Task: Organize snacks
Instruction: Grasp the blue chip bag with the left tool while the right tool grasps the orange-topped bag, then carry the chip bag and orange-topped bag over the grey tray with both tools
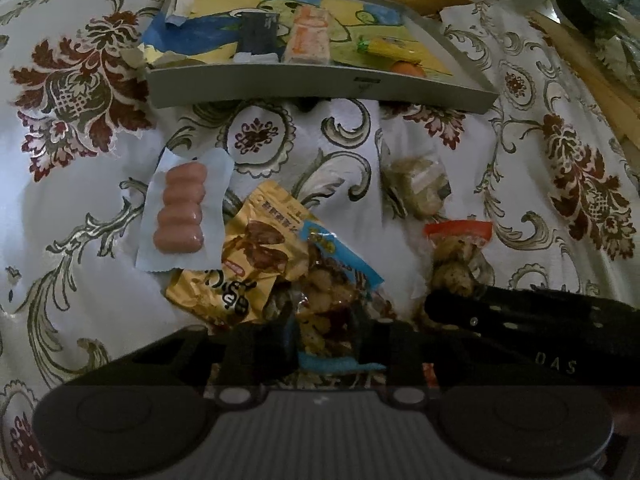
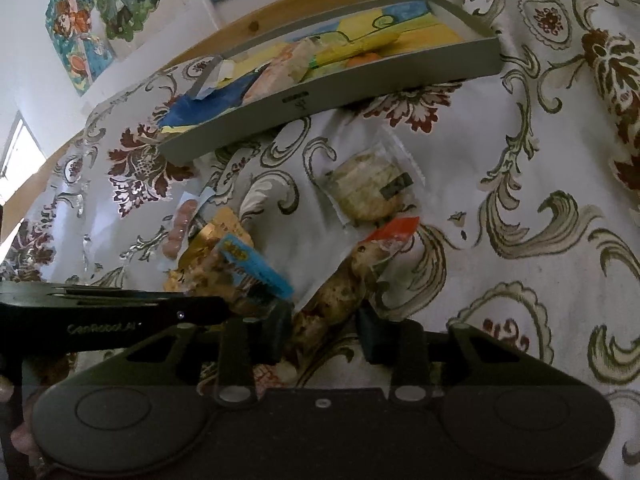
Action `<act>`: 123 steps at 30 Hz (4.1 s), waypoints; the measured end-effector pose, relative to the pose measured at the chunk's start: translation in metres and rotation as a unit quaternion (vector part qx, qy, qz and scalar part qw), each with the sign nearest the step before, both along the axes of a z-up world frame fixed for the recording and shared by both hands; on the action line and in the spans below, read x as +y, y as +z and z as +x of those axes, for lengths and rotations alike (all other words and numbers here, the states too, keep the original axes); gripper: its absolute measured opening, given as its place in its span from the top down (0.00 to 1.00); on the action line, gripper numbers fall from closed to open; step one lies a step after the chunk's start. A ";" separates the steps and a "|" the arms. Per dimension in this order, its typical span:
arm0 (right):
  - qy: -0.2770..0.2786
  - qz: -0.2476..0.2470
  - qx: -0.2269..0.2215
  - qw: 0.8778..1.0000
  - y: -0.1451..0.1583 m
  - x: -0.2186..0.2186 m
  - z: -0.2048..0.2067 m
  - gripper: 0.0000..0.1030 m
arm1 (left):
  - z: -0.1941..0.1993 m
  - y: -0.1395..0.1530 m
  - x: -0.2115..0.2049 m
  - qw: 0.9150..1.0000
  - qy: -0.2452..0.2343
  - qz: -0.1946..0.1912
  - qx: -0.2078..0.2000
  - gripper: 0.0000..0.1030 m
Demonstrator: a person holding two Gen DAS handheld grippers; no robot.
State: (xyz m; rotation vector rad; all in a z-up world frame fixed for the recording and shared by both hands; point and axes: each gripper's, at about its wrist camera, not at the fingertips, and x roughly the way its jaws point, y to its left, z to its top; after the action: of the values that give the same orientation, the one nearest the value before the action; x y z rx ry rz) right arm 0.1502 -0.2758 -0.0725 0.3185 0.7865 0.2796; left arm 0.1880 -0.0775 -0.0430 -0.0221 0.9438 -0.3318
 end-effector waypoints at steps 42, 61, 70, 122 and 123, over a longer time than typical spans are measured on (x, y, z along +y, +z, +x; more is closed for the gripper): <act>-0.001 -0.021 -0.022 1.000 0.005 -0.027 -0.031 0.71 | 0.015 -0.014 -0.030 0.999 -0.026 -0.040 -0.006 0.78; 0.000 -0.031 -0.047 0.998 0.017 -0.019 -0.038 0.73 | -0.015 0.006 -0.012 0.998 -0.014 -0.039 -0.044 0.86; 0.025 -0.069 -0.081 0.994 0.027 -0.010 -0.045 0.74 | -0.013 0.015 -0.010 0.997 -0.016 -0.063 -0.046 0.86; -0.020 -0.198 -0.153 0.968 0.087 -0.039 0.179 0.56 | 0.199 0.081 -0.059 0.993 -0.006 -0.045 -0.105 0.77; -0.021 -0.199 -0.153 0.968 0.087 -0.039 0.179 0.50 | 0.199 0.080 -0.057 0.993 -0.004 -0.050 -0.105 0.74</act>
State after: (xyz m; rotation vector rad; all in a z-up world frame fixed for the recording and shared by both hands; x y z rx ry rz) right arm 0.3288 -0.3143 0.0143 -0.0885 0.5134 0.1213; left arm 0.3870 -0.1345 0.0372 -0.0741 0.7194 -0.3800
